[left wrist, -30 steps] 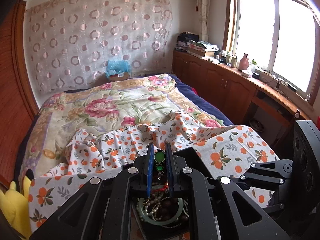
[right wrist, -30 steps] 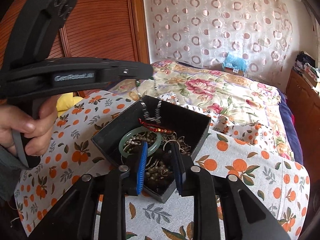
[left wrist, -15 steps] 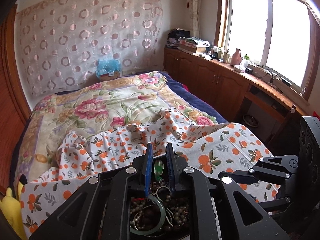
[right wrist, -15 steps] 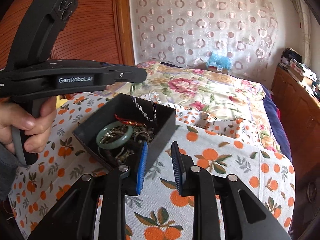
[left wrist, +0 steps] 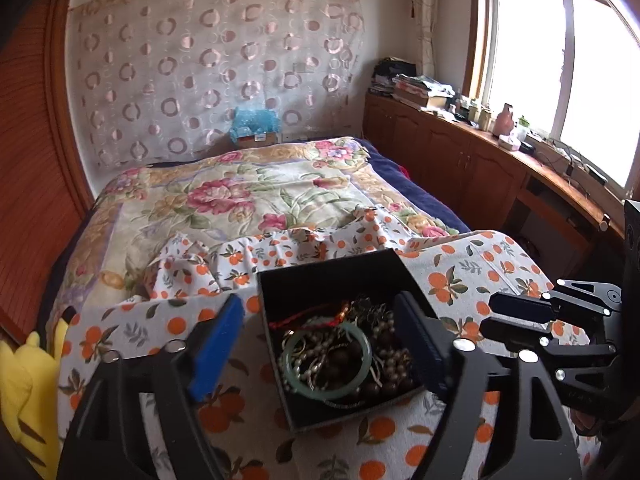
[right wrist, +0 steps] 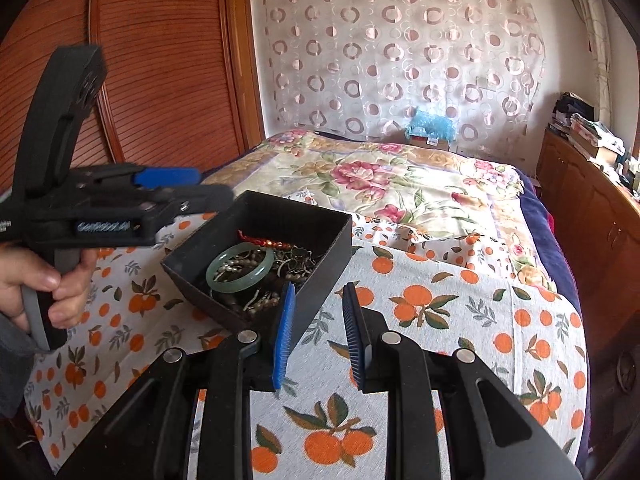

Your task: Organize jewelry

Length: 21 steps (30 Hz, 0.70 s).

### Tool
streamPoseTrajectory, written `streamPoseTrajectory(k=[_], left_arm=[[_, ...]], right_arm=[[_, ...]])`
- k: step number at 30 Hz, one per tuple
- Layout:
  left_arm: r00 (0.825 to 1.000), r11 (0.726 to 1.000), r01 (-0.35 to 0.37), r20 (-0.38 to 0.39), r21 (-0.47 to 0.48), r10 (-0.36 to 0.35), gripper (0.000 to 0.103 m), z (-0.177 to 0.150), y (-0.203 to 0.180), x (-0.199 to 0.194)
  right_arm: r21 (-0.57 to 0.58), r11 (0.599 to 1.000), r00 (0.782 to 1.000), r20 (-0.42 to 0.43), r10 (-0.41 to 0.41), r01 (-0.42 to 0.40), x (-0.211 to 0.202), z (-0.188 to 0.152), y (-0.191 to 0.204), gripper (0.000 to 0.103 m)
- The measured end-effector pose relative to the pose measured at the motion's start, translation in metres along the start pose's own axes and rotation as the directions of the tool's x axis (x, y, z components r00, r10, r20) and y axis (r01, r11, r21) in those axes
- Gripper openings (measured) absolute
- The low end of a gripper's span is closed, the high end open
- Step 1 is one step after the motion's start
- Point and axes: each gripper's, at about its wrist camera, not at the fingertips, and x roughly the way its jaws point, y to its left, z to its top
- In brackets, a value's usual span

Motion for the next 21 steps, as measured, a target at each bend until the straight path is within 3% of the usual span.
streamPoseTrajectory(k=[3, 5, 7, 15, 17, 21], left_arm=[[1.0, 1.0, -0.026, 0.007, -0.016, 0.026, 0.091, -0.007, 0.004, -0.016], [0.999, 0.999, -0.042, 0.01, -0.02, 0.042, 0.095, -0.014, 0.005, -0.025], [0.998, 0.998, -0.055, 0.012, -0.025, 0.056, 0.095, -0.022, 0.006, -0.037], [0.994, 0.993, -0.105, -0.001, -0.047, 0.105, 0.095, -0.048, 0.006, -0.068], [0.994, 0.993, -0.105, -0.004, -0.051, 0.105, 0.095, -0.054, 0.003, -0.073], [0.992, 0.991, -0.123, -0.015, -0.056, 0.122, 0.095, -0.066, 0.0, -0.082]], right_arm=[[0.013, 1.0, 1.0, 0.006, -0.005, 0.005, -0.007, -0.003, 0.003, 0.028], [0.025, 1.0, 1.0, 0.009, -0.014, 0.014, -0.012, -0.005, 0.005, 0.051], [0.047, 0.999, 0.999, 0.026, -0.025, 0.023, -0.022, -0.007, 0.006, 0.064], [0.085, 0.994, 0.997, 0.046, -0.069, 0.065, -0.045, -0.019, 0.017, 0.081], [0.091, 0.993, 0.995, 0.051, -0.085, 0.08, -0.05, -0.023, 0.02, 0.091], [0.106, 0.989, 0.992, 0.056, -0.114, 0.107, -0.057, -0.031, 0.025, 0.097]])
